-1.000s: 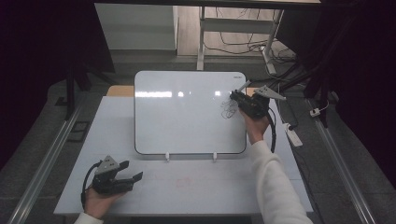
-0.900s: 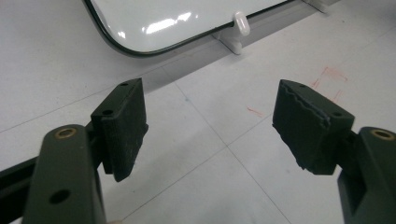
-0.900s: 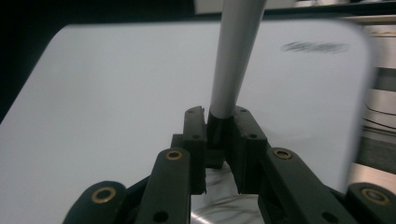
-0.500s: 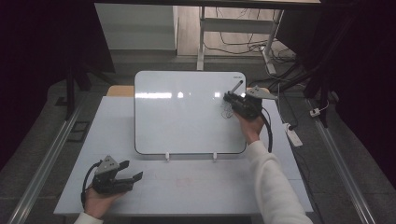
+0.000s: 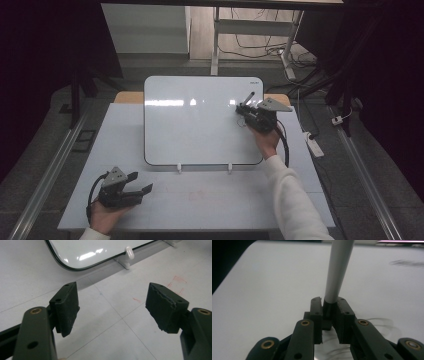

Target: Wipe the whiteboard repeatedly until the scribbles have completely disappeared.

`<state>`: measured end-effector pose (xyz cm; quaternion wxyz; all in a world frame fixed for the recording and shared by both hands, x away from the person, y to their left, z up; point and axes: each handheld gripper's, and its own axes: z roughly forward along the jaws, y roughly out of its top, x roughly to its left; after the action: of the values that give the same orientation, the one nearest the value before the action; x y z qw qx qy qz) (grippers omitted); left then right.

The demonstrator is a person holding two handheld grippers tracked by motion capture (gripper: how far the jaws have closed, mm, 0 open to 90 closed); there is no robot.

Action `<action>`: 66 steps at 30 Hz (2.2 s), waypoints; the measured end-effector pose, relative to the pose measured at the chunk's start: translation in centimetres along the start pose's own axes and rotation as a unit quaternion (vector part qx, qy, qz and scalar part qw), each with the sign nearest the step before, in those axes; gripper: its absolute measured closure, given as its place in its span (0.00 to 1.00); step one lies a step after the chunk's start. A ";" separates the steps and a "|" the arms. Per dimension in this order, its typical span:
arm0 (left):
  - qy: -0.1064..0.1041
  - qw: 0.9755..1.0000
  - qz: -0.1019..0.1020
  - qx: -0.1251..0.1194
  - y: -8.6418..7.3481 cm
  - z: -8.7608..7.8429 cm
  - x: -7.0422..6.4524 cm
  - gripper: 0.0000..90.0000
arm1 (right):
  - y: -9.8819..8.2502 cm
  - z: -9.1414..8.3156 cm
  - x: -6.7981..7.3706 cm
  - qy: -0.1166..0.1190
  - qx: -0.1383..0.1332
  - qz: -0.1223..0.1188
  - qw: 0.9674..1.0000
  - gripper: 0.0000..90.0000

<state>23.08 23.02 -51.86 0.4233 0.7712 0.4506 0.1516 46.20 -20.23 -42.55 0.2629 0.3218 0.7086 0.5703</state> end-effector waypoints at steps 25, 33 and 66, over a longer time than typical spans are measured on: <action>0.000 1.000 0.002 -0.005 0.0 -0.1 0.0 0.30 | -0.3 -0.2 0.0 -0.007 -0.009 0.009 1.000 0.86; 0.001 1.000 0.000 -0.005 0.0 -0.2 0.1 0.30 | 0.2 -0.3 -1.0 -0.021 -0.018 0.012 1.000 0.86; 0.001 1.000 0.003 -0.005 0.0 -0.1 0.1 0.30 | -1.7 -1.1 0.2 0.026 0.008 -0.033 0.999 0.86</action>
<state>23.06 23.14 -51.84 0.4262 0.7703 0.4480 0.1561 44.94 -21.00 -43.93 0.2603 0.2857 0.7301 0.5635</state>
